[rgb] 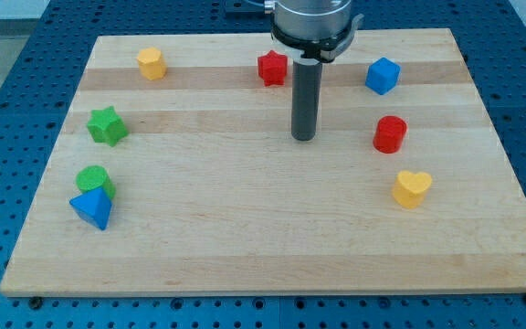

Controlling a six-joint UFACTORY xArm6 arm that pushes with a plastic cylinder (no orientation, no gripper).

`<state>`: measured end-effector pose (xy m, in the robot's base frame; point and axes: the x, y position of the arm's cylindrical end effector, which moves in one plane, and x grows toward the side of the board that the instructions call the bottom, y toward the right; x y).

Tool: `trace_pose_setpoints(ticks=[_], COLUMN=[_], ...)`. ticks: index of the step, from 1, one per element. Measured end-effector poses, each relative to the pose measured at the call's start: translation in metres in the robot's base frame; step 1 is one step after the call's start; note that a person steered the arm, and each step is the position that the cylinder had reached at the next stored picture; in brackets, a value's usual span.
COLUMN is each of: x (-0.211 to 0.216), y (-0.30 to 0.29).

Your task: Point at the red circle

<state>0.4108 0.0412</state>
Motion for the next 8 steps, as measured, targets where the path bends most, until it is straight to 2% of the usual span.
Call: trace_pose_setpoints(ticks=[2, 8], x=[-0.016, -0.036], y=[0.022, 0.017])
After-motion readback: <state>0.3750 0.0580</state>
